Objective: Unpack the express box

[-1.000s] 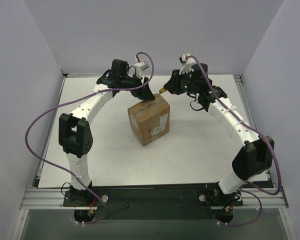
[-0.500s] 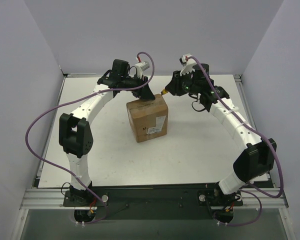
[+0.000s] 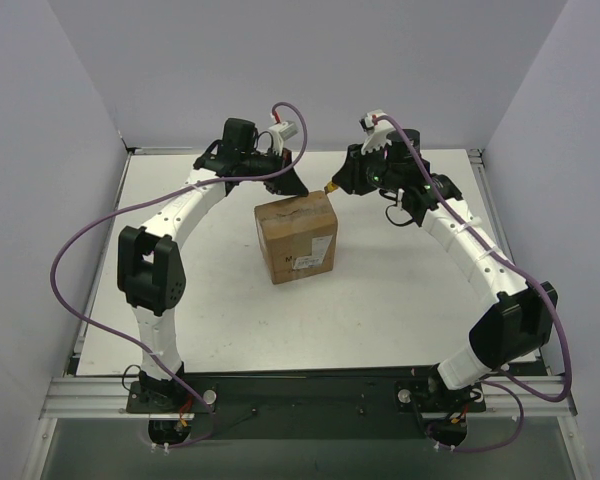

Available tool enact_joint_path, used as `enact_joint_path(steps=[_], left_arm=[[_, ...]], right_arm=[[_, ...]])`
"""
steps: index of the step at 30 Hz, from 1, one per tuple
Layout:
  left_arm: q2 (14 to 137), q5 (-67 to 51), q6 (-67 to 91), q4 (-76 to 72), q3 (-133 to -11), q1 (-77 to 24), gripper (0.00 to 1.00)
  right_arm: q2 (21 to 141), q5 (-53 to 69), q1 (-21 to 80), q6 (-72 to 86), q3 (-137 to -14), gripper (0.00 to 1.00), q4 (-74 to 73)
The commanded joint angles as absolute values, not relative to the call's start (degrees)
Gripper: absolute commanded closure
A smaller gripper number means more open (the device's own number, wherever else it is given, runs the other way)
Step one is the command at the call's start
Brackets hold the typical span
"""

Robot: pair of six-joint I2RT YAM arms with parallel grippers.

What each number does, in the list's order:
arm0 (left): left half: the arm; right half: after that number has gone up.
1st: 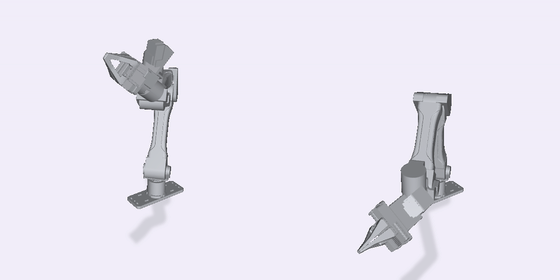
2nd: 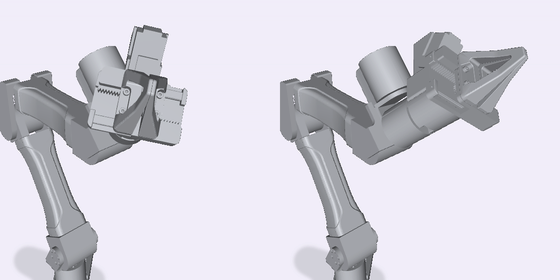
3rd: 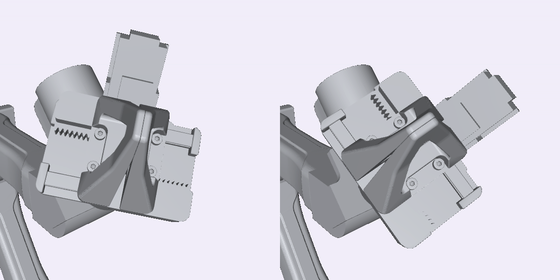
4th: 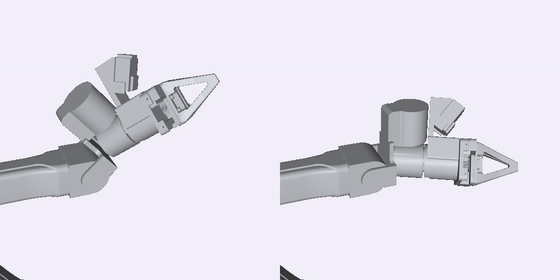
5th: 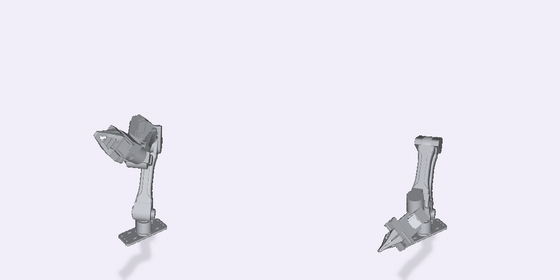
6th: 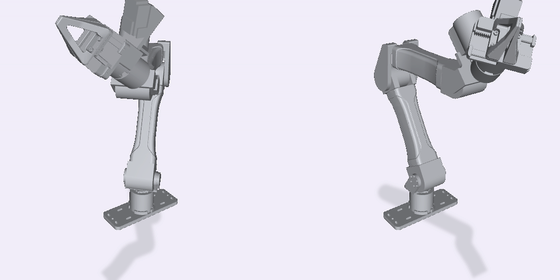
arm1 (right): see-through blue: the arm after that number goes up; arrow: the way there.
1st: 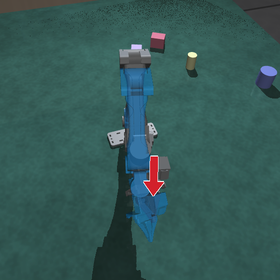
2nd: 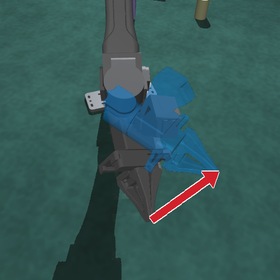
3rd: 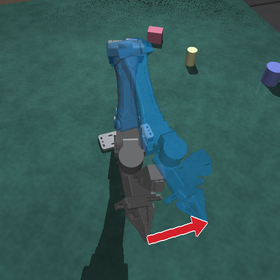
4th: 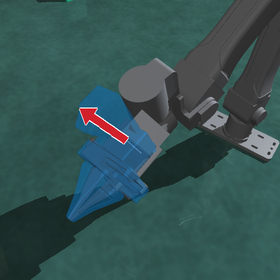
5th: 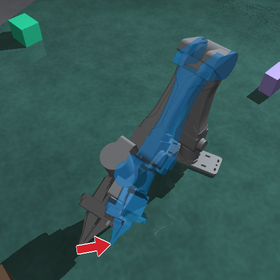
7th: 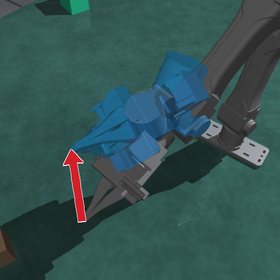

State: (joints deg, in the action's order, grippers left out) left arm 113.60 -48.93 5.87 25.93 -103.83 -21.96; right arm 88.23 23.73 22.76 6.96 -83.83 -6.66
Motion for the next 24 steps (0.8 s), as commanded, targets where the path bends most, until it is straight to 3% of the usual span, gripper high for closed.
enact_joint_path(steps=[1, 24], left_arm=[[114.6, -46.1, 5.1, 27.1, -101.8, -21.6, 1.00], [114.0, -40.7, 5.0, 29.1, -99.1, -20.5, 1.00]], right_arm=[[86.5, 25.0, 24.0, 6.7, -83.4, 1.00, -9.0], [79.8, 23.7, 26.9, 7.9, -78.0, 1.00, -14.6]])
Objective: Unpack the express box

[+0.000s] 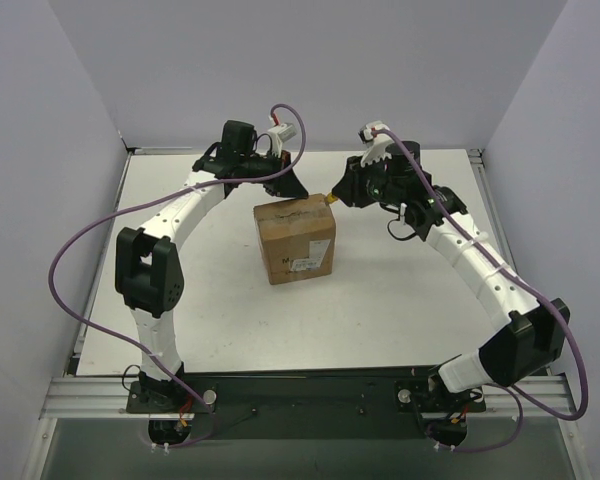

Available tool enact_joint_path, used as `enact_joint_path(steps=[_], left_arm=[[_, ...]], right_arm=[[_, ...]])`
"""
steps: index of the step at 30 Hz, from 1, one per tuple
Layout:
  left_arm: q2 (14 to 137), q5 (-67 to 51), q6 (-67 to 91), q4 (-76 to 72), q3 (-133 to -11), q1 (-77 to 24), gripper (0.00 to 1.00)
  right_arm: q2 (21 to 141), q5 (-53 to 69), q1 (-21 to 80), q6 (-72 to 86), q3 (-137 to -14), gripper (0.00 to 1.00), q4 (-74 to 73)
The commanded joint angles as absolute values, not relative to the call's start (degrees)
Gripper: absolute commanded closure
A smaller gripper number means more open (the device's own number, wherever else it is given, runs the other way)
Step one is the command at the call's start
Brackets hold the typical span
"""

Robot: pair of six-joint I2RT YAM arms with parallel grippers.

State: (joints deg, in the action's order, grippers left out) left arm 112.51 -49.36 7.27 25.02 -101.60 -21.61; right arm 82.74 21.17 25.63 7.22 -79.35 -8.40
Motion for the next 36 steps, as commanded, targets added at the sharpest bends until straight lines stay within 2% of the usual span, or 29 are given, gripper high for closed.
enact_joint_path(steps=[1, 29, 36], left_arm=[[114.0, -40.5, 4.9, 29.0, -99.1, -20.4, 1.00], [115.8, -39.1, 5.5, 28.7, -99.8, -19.3, 1.00], [115.2, -44.1, 7.4, 27.0, -100.4, -20.0, 1.00]], right_arm=[[79.4, 23.6, 26.8, 8.1, -77.5, 1.00, -14.8], [72.1, 22.2, 27.9, 7.8, -73.6, 1.00, -22.6], [70.3, 21.6, 25.9, 6.5, -76.8, 1.00, -24.7]])
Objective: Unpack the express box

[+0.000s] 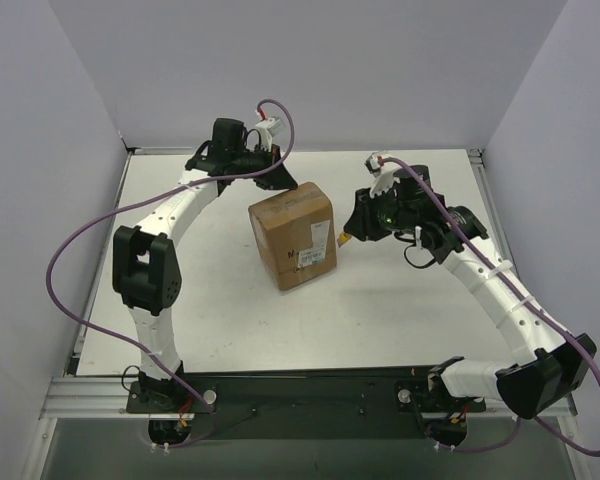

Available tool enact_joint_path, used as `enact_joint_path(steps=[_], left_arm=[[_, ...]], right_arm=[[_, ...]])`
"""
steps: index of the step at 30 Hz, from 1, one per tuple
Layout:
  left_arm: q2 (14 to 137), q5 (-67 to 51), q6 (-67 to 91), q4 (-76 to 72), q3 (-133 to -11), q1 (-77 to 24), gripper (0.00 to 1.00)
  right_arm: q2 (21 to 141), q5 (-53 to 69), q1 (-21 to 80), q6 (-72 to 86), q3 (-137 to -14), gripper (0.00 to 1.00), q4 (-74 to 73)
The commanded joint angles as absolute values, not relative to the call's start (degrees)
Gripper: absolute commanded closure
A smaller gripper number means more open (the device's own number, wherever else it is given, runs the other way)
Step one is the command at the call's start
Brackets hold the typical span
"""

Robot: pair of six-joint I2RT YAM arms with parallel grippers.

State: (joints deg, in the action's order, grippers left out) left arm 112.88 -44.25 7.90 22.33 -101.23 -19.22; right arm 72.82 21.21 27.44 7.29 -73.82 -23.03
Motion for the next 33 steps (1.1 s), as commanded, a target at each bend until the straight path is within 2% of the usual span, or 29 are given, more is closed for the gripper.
enact_joint_path(steps=[1, 5, 6, 7, 9, 10, 14, 21, 25, 28, 33], left_arm=[[114.7, -45.1, 7.8, 25.9, -100.5, -20.1, 1.00], [112.7, -50.4, 10.3, 22.6, -101.3, -20.3, 1.00], [112.2, -51.0, 11.2, 21.8, -101.9, -20.3, 0.97], [111.5, -51.2, 11.5, 21.5, -102.4, -20.3, 0.82], [111.0, -52.0, 11.8, 21.2, -103.6, -20.3, 0.72], [110.4, -51.9, 11.9, 21.3, -104.0, -20.3, 0.56], [109.3, -51.8, 12.0, 21.7, -104.7, -19.8, 0.48], [107.1, -52.3, 11.7, 21.3, -104.8, -18.0, 0.41], [106.0, -51.3, 10.9, 21.7, -104.4, -16.9, 0.40], [105.7, -50.4, 10.2, 22.2, -104.2, -16.0, 0.40], [106.1, -49.9, 9.8, 22.6, -104.3, -14.9, 0.39]], right_arm=[[70.8, 21.7, 24.8, 6.2, -77.3, 1.00, -24.6], [73.8, 22.2, 19.3, 4.9, -80.8, 1.00, -24.5], [74.4, 22.0, 18.2, 3.9, -81.8, 1.00, -24.5], [75.4, 21.5, 16.9, 2.4, -82.2, 1.00, -24.3], [76.3, 18.3, 15.9, -3.0, -81.5, 1.00, -22.5], [76.4, 17.2, 15.1, -5.3, -80.9, 1.00, -21.5], [76.1, 9.6, 14.6, -15.7, -74.9, 1.00, -11.3], [76.7, -2.1, 14.5, -38.4, -60.7, 1.00, 8.8], [79.9, -8.9, 14.0, -54.6, -50.9, 1.00, 29.5], [82.8, -7.7, 12.8, -65.6, -43.4, 1.00, 42.1], [87.5, -6.5, 11.0, -69.2, -40.5, 1.00, 43.6]])
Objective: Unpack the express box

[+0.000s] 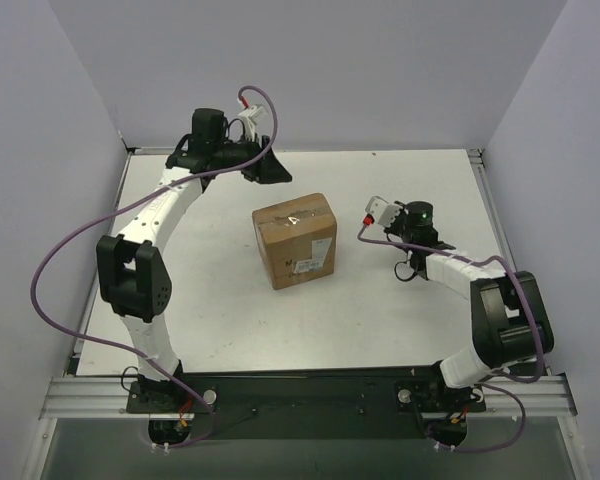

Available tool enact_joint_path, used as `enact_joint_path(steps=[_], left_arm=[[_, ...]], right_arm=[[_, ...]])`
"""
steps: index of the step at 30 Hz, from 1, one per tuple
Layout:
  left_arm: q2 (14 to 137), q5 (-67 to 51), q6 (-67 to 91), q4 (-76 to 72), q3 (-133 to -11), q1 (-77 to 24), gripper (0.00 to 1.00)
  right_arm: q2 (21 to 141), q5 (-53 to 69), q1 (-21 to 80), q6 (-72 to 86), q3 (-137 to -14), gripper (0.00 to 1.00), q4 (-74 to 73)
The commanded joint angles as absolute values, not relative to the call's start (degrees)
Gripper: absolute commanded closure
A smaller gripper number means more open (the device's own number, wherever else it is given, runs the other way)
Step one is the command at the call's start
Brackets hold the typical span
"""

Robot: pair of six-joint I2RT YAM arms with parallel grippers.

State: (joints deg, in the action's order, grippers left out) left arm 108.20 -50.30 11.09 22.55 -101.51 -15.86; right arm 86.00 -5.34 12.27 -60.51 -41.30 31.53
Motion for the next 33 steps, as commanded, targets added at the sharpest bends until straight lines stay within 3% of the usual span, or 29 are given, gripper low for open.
enact_joint_path(steps=[1, 5, 11, 16, 20, 26, 33], left_arm=[[106.1, -49.7, 9.8, 22.6, -104.5, -14.9, 0.39], [105.8, -49.0, 9.1, 23.0, -104.4, -14.4, 0.39], [105.1, -49.0, 8.8, 23.4, -103.7, -13.8, 0.39], [105.1, -48.8, 8.3, 23.9, -103.7, -13.4, 0.39], [105.2, -48.7, 7.8, 24.7, -104.4, -13.2, 0.38], [104.1, -48.3, 6.5, 25.8, -103.6, -12.8, 0.38], [103.3, -48.4, 3.1, 27.9, -103.4, -12.7, 0.35]], right_arm=[[88.0, -6.2, 10.6, -68.9, -39.7, 1.00, 43.3], [89.7, -6.2, 10.1, -67.4, -39.1, 0.99, 38.2], [89.3, -6.2, 10.4, -66.4, -37.6, 0.89, 29.4], [88.3, -3.7, 10.8, -69.9, -37.4, 0.52, 21.8], [88.9, -0.9, 10.9, -72.8, -40.0, 0.32, 11.8], [87.5, 3.3, 11.3, -68.0, -49.1, 0.25, -4.9], [87.0, 13.1, 11.4, -58.4, -69.8, 0.15, -27.5]])
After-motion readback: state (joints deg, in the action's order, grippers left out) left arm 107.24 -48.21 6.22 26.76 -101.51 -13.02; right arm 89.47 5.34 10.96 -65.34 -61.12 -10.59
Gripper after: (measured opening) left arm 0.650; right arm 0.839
